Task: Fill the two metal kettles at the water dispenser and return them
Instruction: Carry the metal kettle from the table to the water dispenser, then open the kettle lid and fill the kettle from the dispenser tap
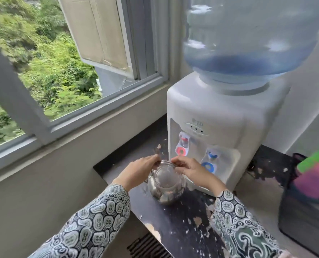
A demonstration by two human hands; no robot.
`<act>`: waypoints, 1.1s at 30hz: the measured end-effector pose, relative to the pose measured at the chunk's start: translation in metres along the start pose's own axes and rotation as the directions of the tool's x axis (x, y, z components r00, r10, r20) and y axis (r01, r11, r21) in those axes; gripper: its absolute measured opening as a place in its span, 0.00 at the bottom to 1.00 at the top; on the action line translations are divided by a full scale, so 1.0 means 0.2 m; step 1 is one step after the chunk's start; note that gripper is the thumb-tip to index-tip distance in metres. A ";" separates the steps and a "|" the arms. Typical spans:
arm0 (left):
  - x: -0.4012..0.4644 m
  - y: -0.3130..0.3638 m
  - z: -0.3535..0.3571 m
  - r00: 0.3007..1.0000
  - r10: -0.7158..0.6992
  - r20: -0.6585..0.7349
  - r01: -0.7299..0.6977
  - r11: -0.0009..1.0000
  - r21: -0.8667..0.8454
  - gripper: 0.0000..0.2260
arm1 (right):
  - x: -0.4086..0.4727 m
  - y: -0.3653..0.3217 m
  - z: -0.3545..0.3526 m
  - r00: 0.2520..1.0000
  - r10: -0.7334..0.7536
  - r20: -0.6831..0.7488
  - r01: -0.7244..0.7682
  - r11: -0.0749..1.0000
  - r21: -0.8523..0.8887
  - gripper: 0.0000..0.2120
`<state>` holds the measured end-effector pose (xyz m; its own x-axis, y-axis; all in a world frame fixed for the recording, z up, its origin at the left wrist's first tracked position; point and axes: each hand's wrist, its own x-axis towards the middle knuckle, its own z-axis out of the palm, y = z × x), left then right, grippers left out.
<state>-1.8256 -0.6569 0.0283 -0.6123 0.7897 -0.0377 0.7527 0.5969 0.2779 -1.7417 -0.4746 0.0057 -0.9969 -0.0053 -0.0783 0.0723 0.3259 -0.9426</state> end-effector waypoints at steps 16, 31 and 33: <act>0.25 -0.54 0.22 0.943 0.331 -0.040 -0.331 0.916 -0.226 0.17 | 0.14 0.11 0.32 0.911 0.221 -0.349 -0.168 0.970 0.175 0.15; 0.19 -0.72 0.38 0.797 0.586 -0.147 -0.604 0.767 -0.218 0.10 | 0.09 0.19 0.58 0.887 0.113 -0.447 -0.285 0.897 -0.338 0.09; 0.17 -0.73 0.41 0.784 0.608 -0.124 -0.619 0.753 -0.222 0.15 | 0.07 0.25 0.65 0.864 0.014 -0.503 -0.268 0.859 -0.436 0.09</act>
<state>-1.9363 -0.7056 -0.0916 -0.0524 0.9646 0.2586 0.8925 -0.0709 0.4454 -1.7491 -0.5810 -0.0836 -0.8756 0.4759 0.0824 0.3163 0.6939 -0.6468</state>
